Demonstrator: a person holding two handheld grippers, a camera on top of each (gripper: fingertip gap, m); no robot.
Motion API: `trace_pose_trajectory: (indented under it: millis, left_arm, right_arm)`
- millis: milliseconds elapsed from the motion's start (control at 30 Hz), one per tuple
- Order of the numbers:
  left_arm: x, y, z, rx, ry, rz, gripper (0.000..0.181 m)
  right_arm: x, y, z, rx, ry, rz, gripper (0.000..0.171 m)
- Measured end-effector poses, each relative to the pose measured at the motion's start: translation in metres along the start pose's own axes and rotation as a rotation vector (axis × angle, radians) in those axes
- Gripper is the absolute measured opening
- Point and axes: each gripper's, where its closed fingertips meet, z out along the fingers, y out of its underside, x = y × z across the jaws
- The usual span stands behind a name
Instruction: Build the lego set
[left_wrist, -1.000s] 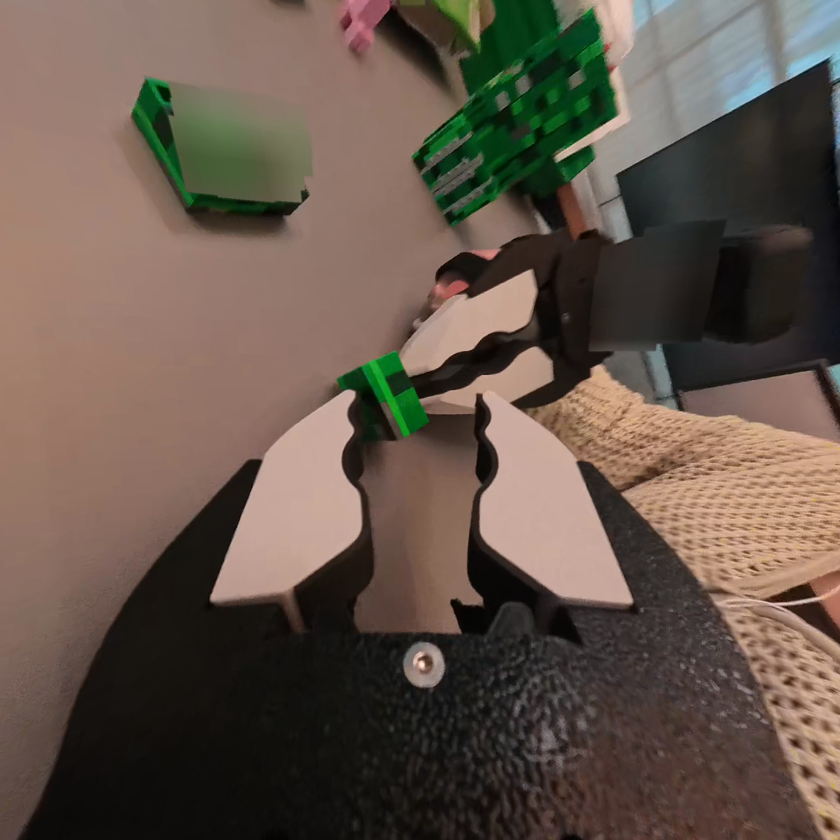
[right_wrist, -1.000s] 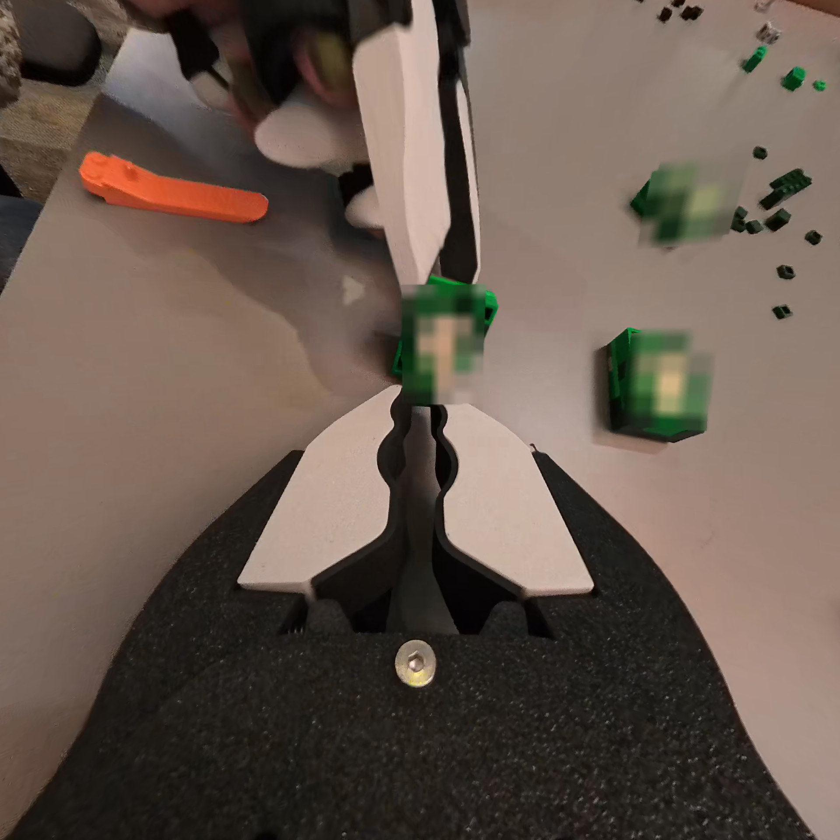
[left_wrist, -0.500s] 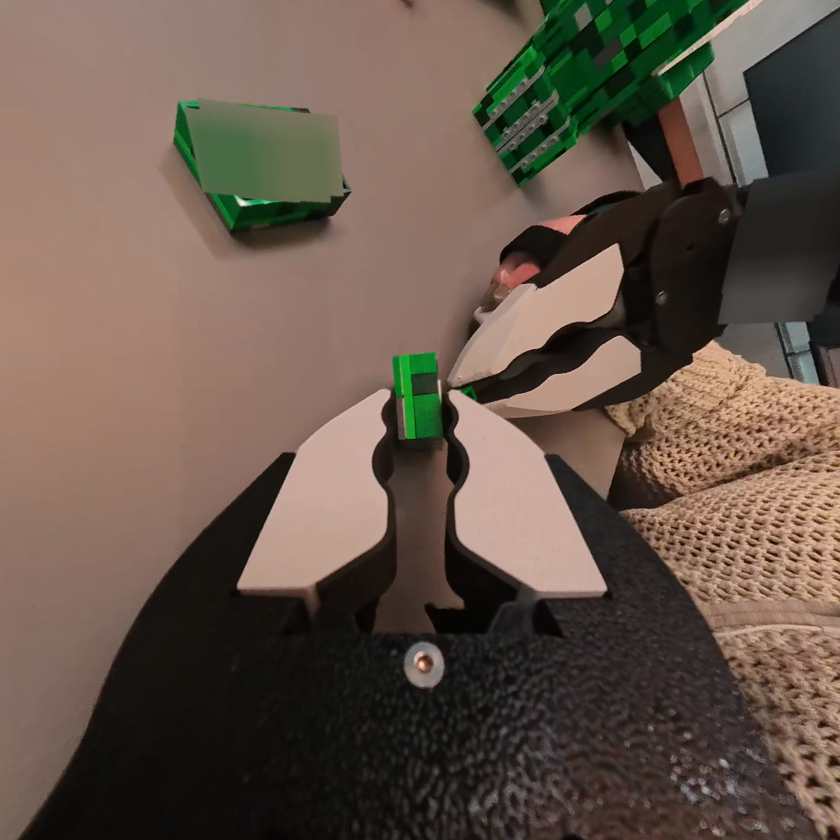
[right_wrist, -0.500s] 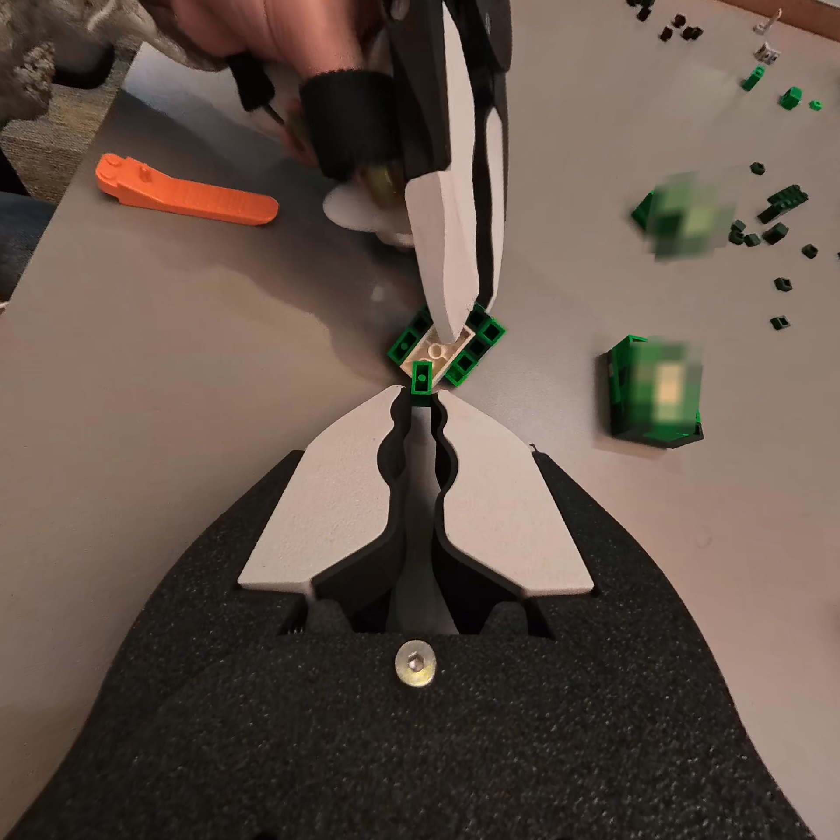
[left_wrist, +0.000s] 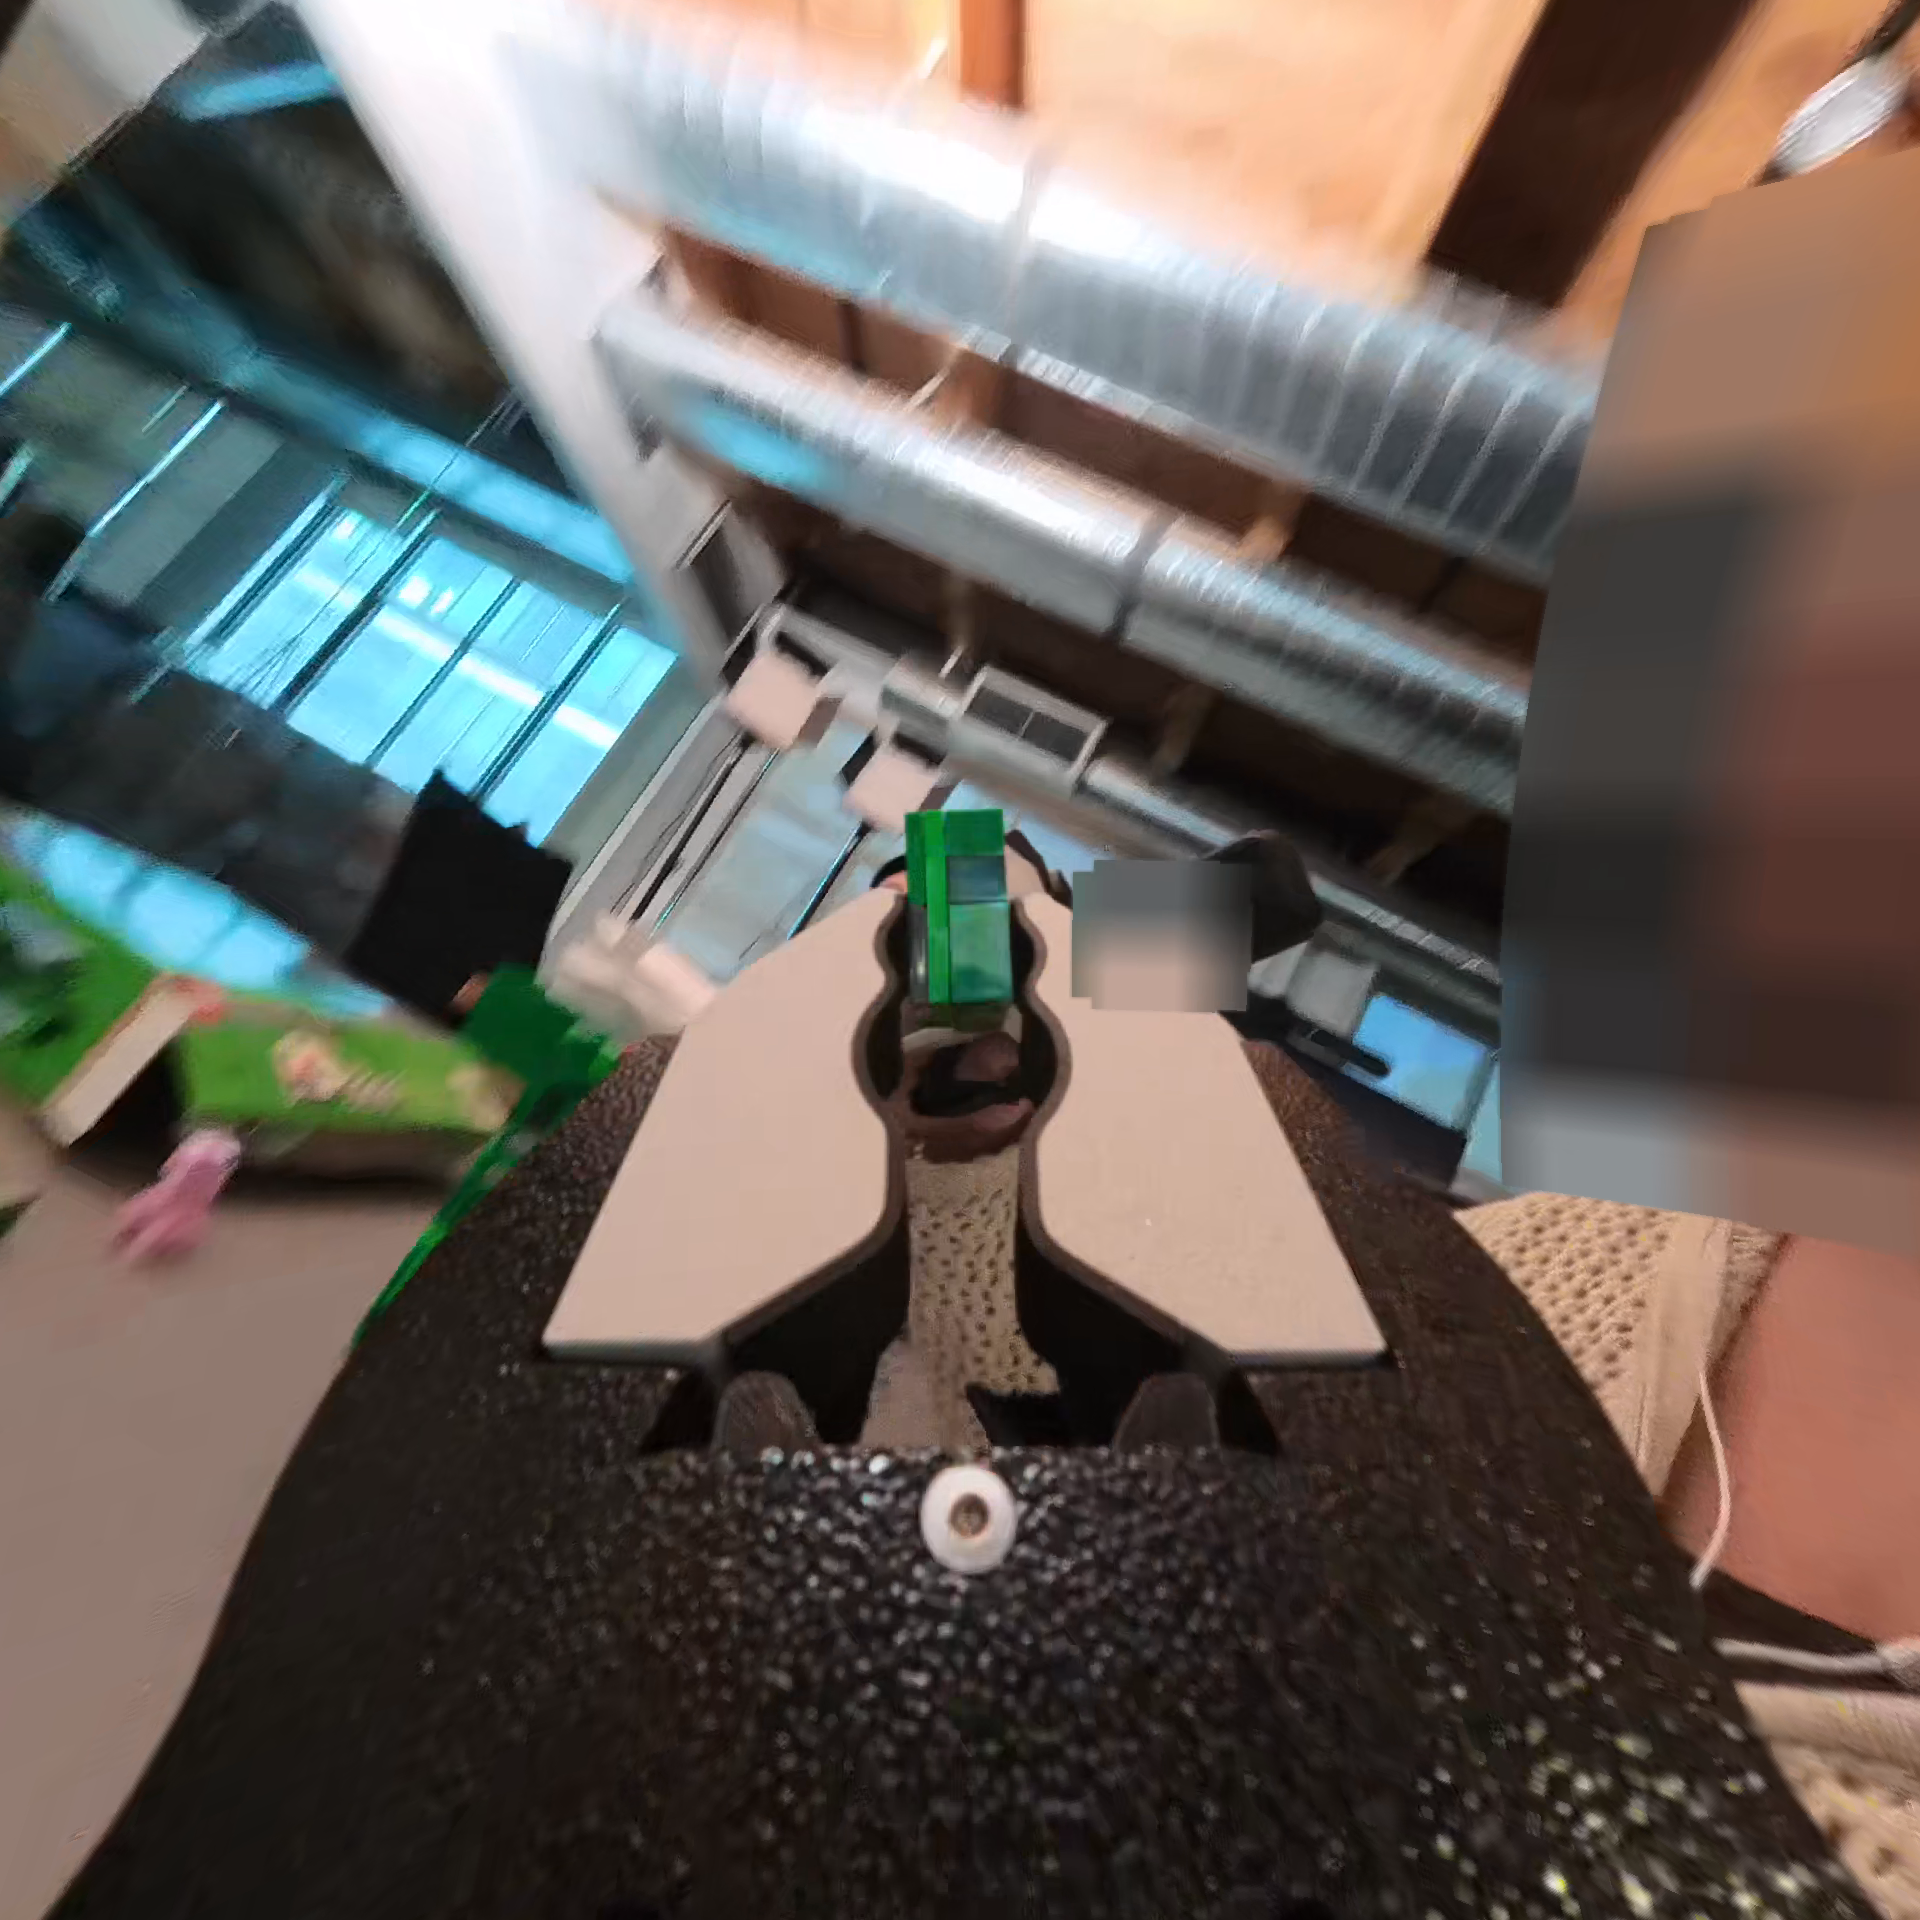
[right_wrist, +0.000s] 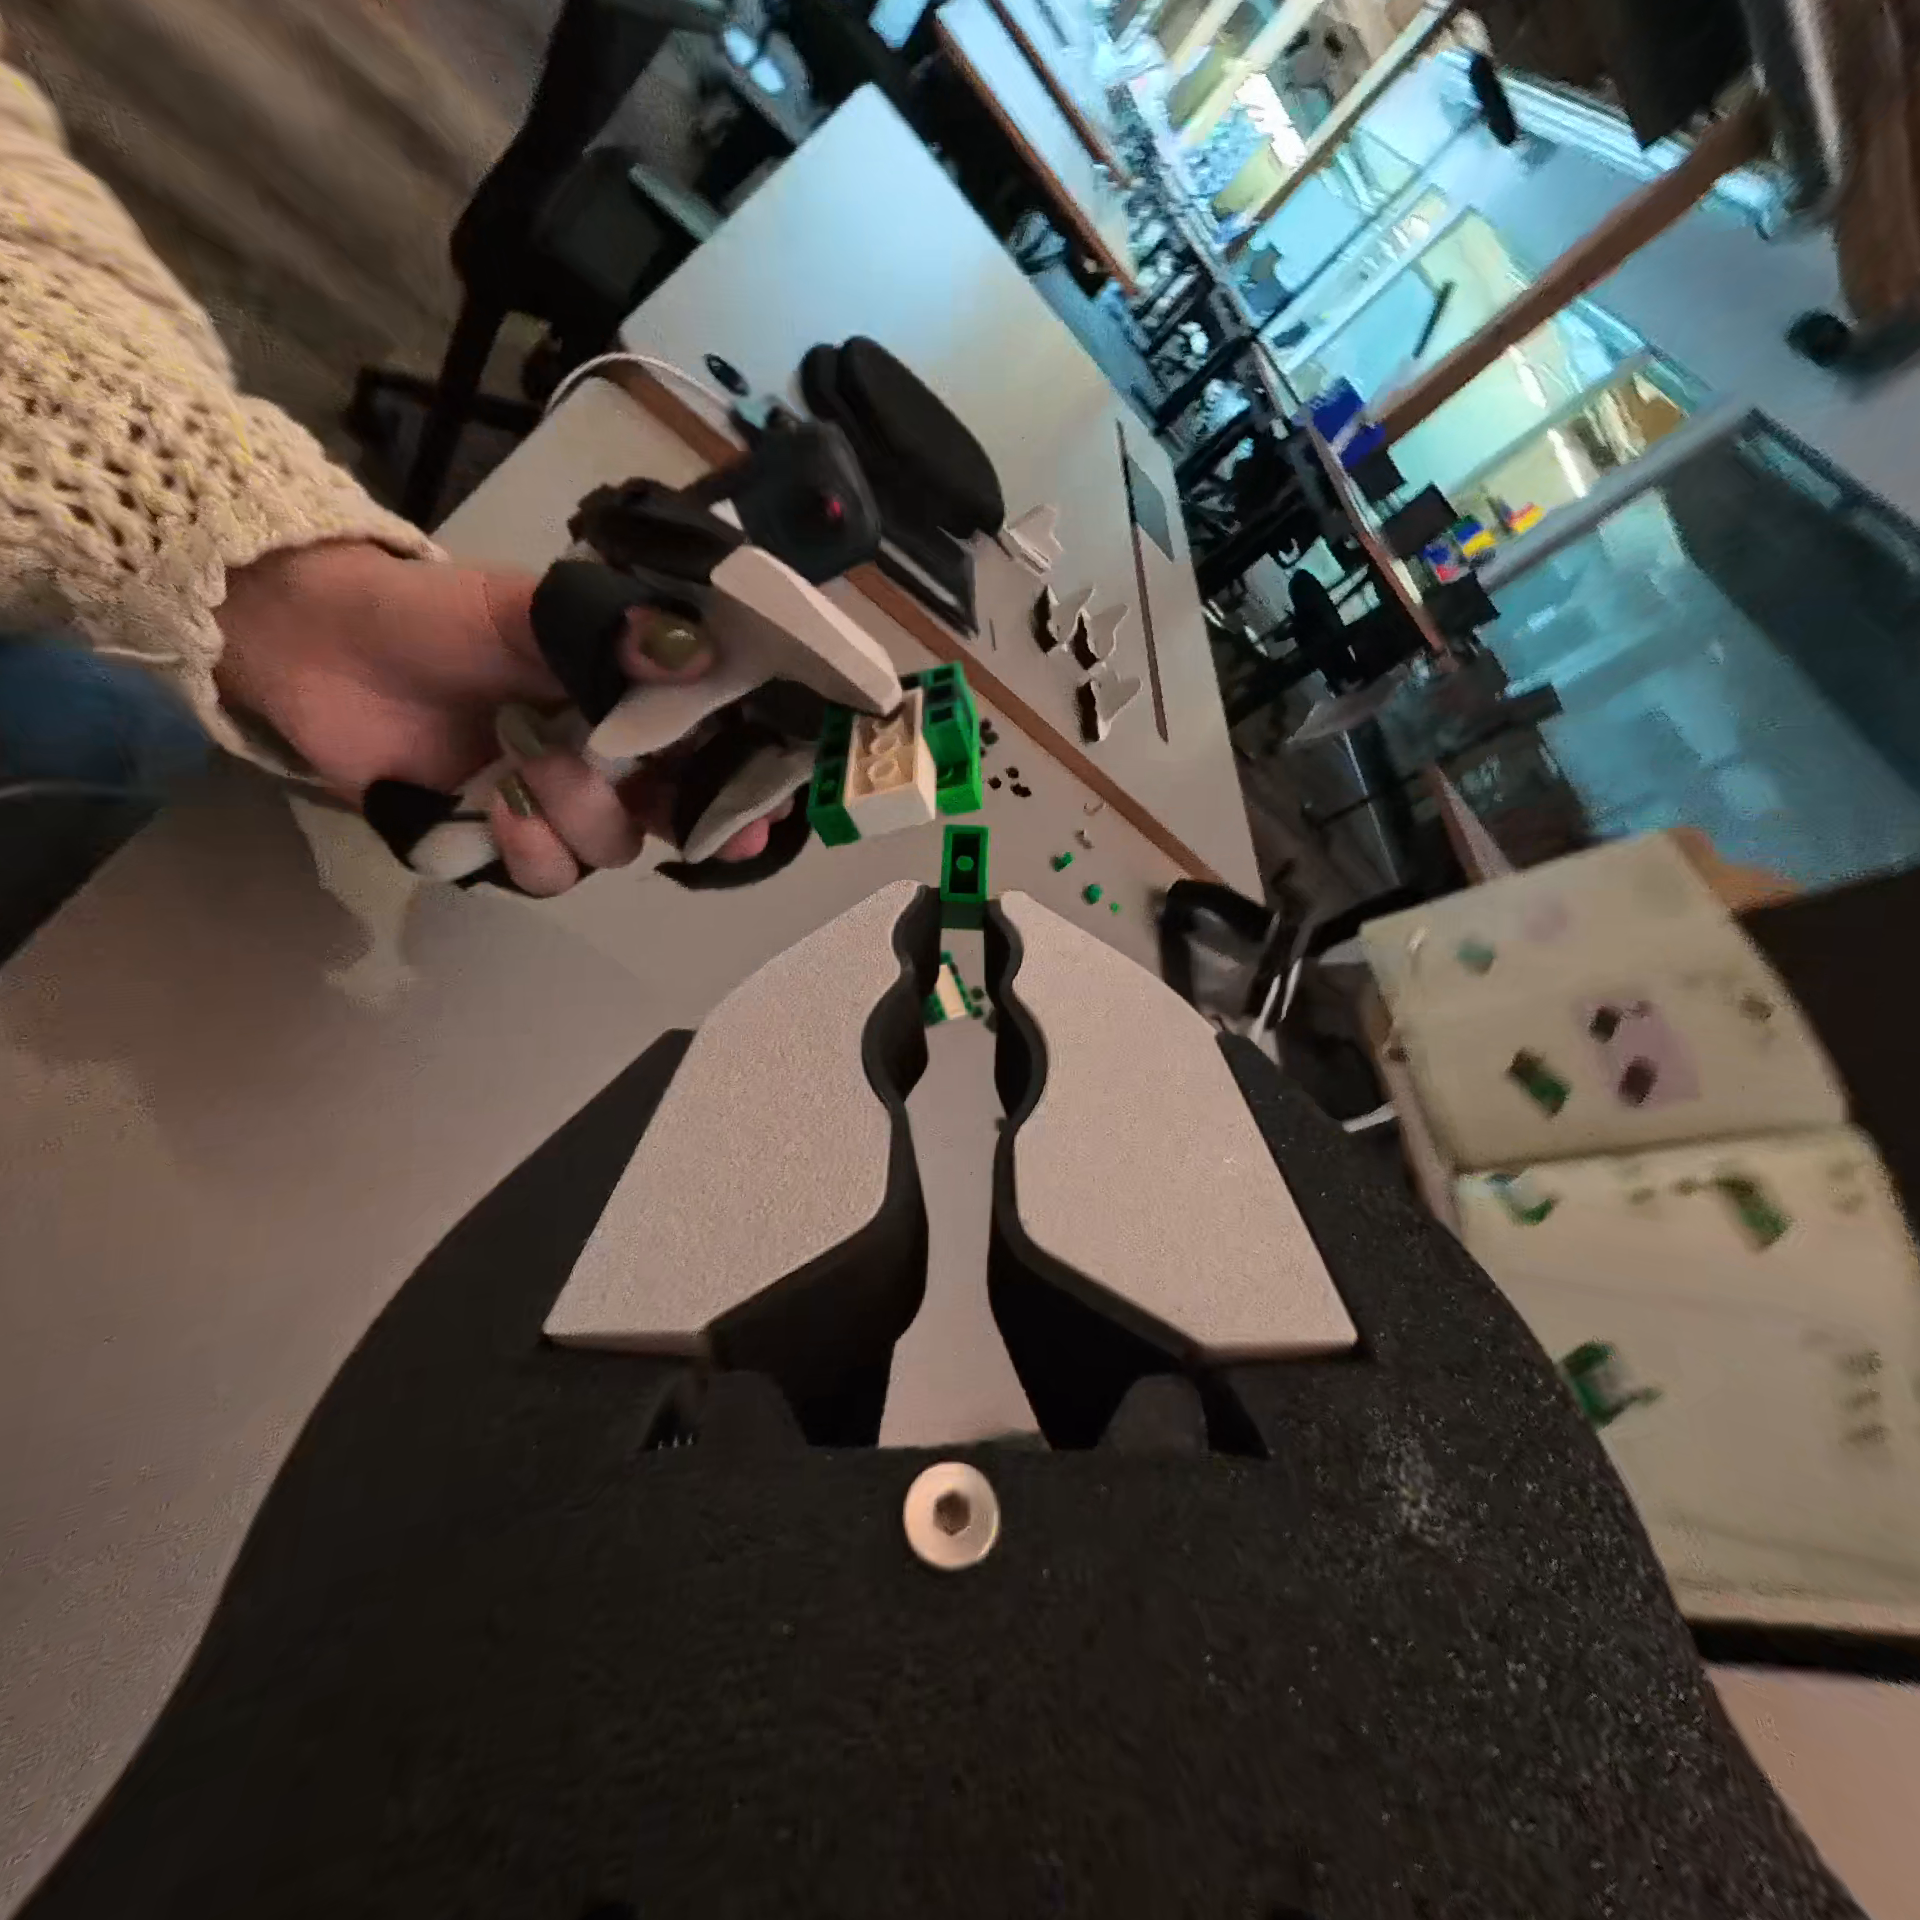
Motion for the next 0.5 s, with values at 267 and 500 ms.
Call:
trace_pose_trajectory:
  millis: [267,500]
  left_arm:
    - [0.038,-0.035,0.032,0.394,0.210,-0.015,0.017]
    - [0.032,-0.053,0.036,0.563,0.203,-0.162,0.017]
  right_arm:
    - [0.037,-0.056,-0.011,-0.208,-0.212,-0.352,0.008]
    - [0.057,-0.074,0.007,-0.397,-0.362,-0.331,0.008]
